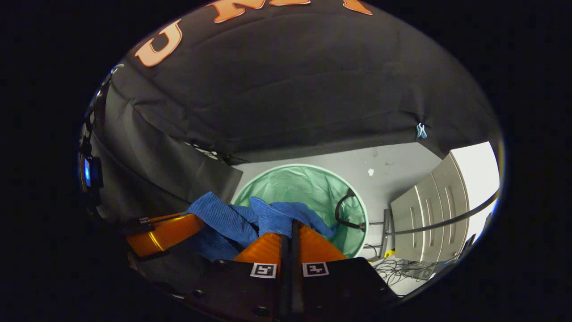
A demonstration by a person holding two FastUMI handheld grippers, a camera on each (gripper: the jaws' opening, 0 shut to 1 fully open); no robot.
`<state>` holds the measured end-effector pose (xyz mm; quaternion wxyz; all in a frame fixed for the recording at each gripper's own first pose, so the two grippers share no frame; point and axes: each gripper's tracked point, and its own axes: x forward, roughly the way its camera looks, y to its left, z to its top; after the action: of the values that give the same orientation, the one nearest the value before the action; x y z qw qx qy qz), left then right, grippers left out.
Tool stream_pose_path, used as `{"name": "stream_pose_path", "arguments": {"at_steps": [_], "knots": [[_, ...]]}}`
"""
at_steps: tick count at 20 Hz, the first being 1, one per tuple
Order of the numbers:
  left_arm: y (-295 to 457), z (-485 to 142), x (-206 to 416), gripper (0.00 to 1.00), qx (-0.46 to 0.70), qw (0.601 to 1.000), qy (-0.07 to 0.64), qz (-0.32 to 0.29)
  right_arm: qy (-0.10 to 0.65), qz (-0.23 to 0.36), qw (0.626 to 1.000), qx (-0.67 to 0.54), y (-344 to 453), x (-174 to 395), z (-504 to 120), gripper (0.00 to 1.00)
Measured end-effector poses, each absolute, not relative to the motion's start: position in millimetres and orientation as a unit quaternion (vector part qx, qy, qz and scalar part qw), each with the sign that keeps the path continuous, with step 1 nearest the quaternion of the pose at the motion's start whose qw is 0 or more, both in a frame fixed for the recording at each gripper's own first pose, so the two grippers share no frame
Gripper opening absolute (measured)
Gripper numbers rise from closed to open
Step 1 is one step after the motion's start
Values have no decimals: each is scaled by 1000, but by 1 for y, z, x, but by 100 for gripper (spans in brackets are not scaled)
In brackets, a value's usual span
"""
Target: Grasp the clothes on the hanger with both hands and then place them into the laundry hamper below.
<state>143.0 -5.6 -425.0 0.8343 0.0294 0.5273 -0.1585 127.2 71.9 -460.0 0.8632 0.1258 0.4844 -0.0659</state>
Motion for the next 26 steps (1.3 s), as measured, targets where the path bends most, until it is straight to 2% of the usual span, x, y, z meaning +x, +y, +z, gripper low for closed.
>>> {"name": "stream_pose_path", "arguments": {"at_steps": [8,14,19,20,22,23,24,25,26], "knots": [[2,-475,126,1,91,798,577,-149,546,-85,827,98,48,96,-508,8],[19,-492,115,1,121,786,596,-110,571,-109,810,82,36,83,-521,8],[28,-484,114,8,117,790,596,-88,574,-112,807,77,38,77,-523,8],[31,-482,115,11,116,793,591,-86,575,-114,807,75,37,76,-521,12],[36,-479,111,13,118,797,587,-86,567,-117,811,81,40,79,-517,9],[38,-475,109,18,118,797,586,-86,562,-116,814,86,42,80,-514,9],[37,-475,105,27,115,797,586,-88,558,-117,817,87,44,81,-511,21],[36,-472,103,31,112,797,586,-90,552,-116,821,88,44,82,-506,33],[36,-469,102,45,112,799,584,-92,545,-117,826,86,42,83,-502,45]]}}
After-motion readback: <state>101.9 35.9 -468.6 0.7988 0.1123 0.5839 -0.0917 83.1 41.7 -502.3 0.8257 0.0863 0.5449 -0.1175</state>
